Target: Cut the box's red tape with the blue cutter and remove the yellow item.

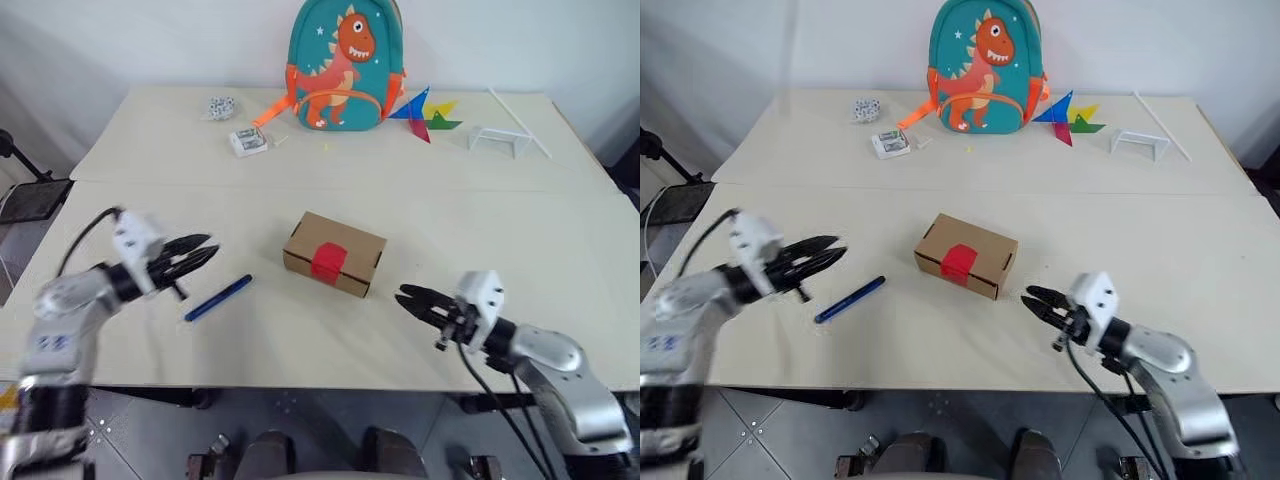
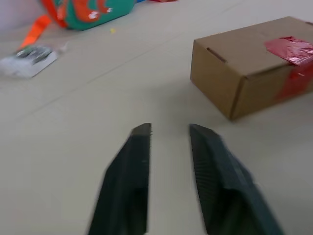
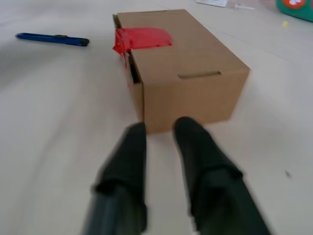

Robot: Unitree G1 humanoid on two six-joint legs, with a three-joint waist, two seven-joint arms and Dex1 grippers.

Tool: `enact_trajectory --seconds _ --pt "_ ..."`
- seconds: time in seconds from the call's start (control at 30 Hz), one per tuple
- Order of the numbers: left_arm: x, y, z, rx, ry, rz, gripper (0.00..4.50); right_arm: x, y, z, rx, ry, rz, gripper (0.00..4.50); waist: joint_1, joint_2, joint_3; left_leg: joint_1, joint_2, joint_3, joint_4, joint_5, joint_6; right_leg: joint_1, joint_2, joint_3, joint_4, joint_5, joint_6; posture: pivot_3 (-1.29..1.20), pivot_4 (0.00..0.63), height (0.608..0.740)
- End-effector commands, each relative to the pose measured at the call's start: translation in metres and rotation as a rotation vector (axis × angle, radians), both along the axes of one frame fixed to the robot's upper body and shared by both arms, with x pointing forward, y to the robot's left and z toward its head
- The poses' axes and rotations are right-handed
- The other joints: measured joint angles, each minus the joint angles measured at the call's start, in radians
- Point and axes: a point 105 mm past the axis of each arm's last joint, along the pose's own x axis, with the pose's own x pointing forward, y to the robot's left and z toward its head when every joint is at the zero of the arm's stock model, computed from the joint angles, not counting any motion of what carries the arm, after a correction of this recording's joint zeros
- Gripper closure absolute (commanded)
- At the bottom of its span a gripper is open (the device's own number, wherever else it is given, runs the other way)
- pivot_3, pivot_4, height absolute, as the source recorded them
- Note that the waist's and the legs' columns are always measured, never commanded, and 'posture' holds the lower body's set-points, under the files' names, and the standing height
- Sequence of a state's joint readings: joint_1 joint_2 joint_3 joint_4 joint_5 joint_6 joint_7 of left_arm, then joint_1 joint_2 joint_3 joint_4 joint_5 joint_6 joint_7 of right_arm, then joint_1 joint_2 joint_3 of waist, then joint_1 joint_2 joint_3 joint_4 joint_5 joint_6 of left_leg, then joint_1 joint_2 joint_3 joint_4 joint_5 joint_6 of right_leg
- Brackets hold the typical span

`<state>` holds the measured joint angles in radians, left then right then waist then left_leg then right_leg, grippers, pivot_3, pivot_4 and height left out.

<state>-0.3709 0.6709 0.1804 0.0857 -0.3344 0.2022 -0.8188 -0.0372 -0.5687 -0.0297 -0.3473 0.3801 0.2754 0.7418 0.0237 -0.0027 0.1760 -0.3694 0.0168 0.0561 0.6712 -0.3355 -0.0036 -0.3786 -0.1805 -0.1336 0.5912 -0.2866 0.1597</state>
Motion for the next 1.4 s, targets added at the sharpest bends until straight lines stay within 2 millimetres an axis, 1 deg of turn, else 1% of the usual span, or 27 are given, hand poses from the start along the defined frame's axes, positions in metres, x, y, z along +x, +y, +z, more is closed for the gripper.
enact_trajectory --seconds 0.03,0.07,0.1,0.2,0.27,0.33,0.4,0.47,0.57,0.63,0.7,0.73,0.8,0.87,0.97,1.07,1.13,1.23,1.33,1.4 --pt "0.034 -0.02 -0.005 0.048 -0.006 0.018 4.4 0.018 0.004 -0.009 -0.044 0.009 -0.094 4.5 -0.001 -0.001 0.0 0.0 0.0 0.0 0.0 0.0 0.0 0.0 0.0 0.0 0.001 0.0 0.0 0.0 0.15 0.74" --pt "0.044 -0.026 -0.005 0.051 -0.002 0.03 4.46 0.022 0.007 -0.011 -0.043 0.018 -0.108 4.5 -0.002 -0.001 0.0 0.0 0.0 0.0 0.0 0.0 0.0 0.0 0.0 -0.001 0.0 0.0 0.0 0.0 0.15 0.74" --pt "0.049 -0.032 -0.003 0.046 -0.008 0.021 4.46 0.025 0.01 -0.011 -0.044 0.019 -0.114 4.5 -0.004 -0.001 0.0 -0.001 0.0 0.001 0.0 0.0 0.0 -0.001 0.0 -0.001 0.0 0.0 0.0 0.0 0.15 0.74" --pt "0.06 -0.052 -0.006 0.077 0.008 -0.022 4.46 0.033 0.022 -0.011 -0.041 0.03 -0.126 4.5 -0.011 -0.001 0.0 -0.001 0.0 0.001 0.0 0.0 0.0 -0.002 0.0 -0.001 0.0 0.0 0.0 0.0 0.15 0.74" --pt "0.06 -0.061 -0.009 0.079 0.025 -0.062 4.46 0.036 0.026 -0.009 -0.042 0.029 -0.131 4.5 -0.02 -0.001 0.0 -0.001 0.0 0.001 -0.001 0.0 0.0 -0.002 0.0 -0.001 0.0 0.0 0.0 0.0 0.15 0.74" --pt "0.053 -0.072 -0.013 0.079 0.06 -0.133 4.46 0.04 0.029 -0.006 -0.041 0.024 -0.131 4.5 -0.025 -0.001 0.0 -0.001 0.0 0.001 -0.001 0.0 0.0 -0.002 0.0 -0.001 0.0 0.0 0.0 0.0 0.15 0.74" --pt "0.048 -0.078 -0.016 0.087 0.079 -0.175 4.46 0.041 0.031 -0.003 -0.036 0.021 -0.129 4.5 -0.025 -0.001 0.0 -0.001 0.0 0.001 -0.001 0.0 0.0 -0.002 0.0 -0.001 0.0 0.0 0.0 0.0 0.15 0.74" --pt "0.038 -0.085 -0.019 0.078 0.114 -0.239 4.46 0.043 0.032 0.001 -0.027 0.02 -0.124 4.5 -0.027 -0.001 0.0 -0.001 0.0 0.001 -0.001 0.0 0.0 -0.002 0.0 -0.001 0.0 0.0 0.0 0.0 0.15 0.74" --pt "0.013 -0.099 -0.027 0.049 0.184 -0.364 4.46 0.046 0.035 0.001 -0.012 0.029 -0.103 4.5 -0.029 -0.001 0.0 -0.001 0.001 0.002 -0.001 0.0 0.0 -0.002 0.0 -0.001 0.0 0.0 0.0 0.0 0.15 0.74" --pt "0.003 -0.102 -0.033 0.061 0.209 -0.39 4.46 0.047 0.035 0.0 -0.016 0.032 -0.095 4.5 -0.028 -0.001 0.0 -0.001 0.001 0.002 0.0 0.0 0.0 -0.002 0.0 -0.001 0.001 0.0 0.0 0.0 0.15 0.74" --pt "-0.003 -0.102 -0.034 0.05 0.231 -0.4 4.46 0.05 0.034 0.0 -0.019 0.034 -0.092 4.5 -0.025 -0.001 0.0 -0.001 0.001 0.002 0.001 0.0 0.0 -0.002 0.0 0.0 0.001 0.0 0.0 0.0 0.15 0.74" --pt "-0.012 -0.105 -0.034 0.03 0.249 -0.43 4.46 0.054 0.031 0.001 -0.029 0.032 -0.089 4.5 -0.025 -0.001 0.0 -0.001 0.001 0.001 0.001 0.0 0.0 -0.002 0.0 0.0 0.001 0.0 0.0 0.0 0.15 0.74" --pt "-0.038 -0.11 -0.036 0.015 0.308 -0.515 4.46 0.07 0.022 0.003 -0.073 0.018 -0.094 4.5 -0.03 -0.001 0.0 -0.001 0.001 0.002 0.003 0.0 0.0 -0.002 0.0 0.001 0.001 0.0 0.0 0.0 0.15 0.74" --pt "-0.056 -0.112 -0.038 0.013 0.355 -0.566 4.46 0.083 0.013 0.005 -0.109 -0.002 -0.108 4.5 -0.031 -0.001 0.0 -0.001 0.001 0.003 0.003 0.0 0.0 -0.002 0.0 0.002 0.001 0.0 0.0 0.0 0.15 0.74" --pt "-0.071 -0.112 -0.038 0.006 0.419 -0.591 4.46 0.099 0.001 0.012 -0.143 -0.068 -0.17 4.5 -0.028 -0.001 0.0 -0.001 0.002 0.003 0.003 0.0 0.0 -0.002 0.001 0.001 0.002 0.0 0.0 0.0 0.15 0.74" --pt "-0.07 -0.105 -0.029 -0.028 0.419 -0.562 4.46 0.107 -0.013 0.027 -0.136 -0.138 -0.227 4.5 -0.026 -0.001 0.0 -0.001 0.002 0.002 0.004 0.0 0.0 -0.002 0.0 0.001 0.002 0.0 0.0 0.0 0.15 0.74" --pt "-0.063 -0.097 -0.021 -0.034 0.395 -0.528 4.46 0.101 -0.018 0.035 -0.112 -0.161 -0.214 4.5 -0.025 -0.001 0.0 -0.002 0.002 0.002 0.004 0.0 0.0 -0.002 0.0 0.001 0.002 0.0 0.0 0.0 0.15 0.74" --pt "-0.052 -0.086 0.0 -0.063 0.364 -0.52 4.46 0.083 -0.028 0.043 -0.09 -0.171 -0.185 4.5 -0.018 -0.001 0.0 -0.002 0.002 0.001 0.004 0.0 0.0 -0.002 0.0 0.001 0.002 0.0 0.0 0.0 0.15 0.74" --pt "-0.041 -0.08 0.02 -0.09 0.335 -0.524 4.46 0.061 -0.03 0.035 -0.104 -0.095 -0.12 4.5 -0.02 -0.001 0.0 -0.003 0.002 0.001 0.004 0.0 0.0 -0.002 0.0 0.0 0.001 0.0 0.0 0.0 0.15 0.74" --pt "-0.019 -0.078 0.032 -0.122 0.297 -0.465 4.46 0.036 -0.023 0.023 -0.115 0.022 -0.036 4.5 -0.018 -0.001 0.0 -0.002 0.001 0.002 0.004 0.0 0.0 -0.002 0.0 0.0 0.001 0.0 0.0 0.0 0.15 0.74"
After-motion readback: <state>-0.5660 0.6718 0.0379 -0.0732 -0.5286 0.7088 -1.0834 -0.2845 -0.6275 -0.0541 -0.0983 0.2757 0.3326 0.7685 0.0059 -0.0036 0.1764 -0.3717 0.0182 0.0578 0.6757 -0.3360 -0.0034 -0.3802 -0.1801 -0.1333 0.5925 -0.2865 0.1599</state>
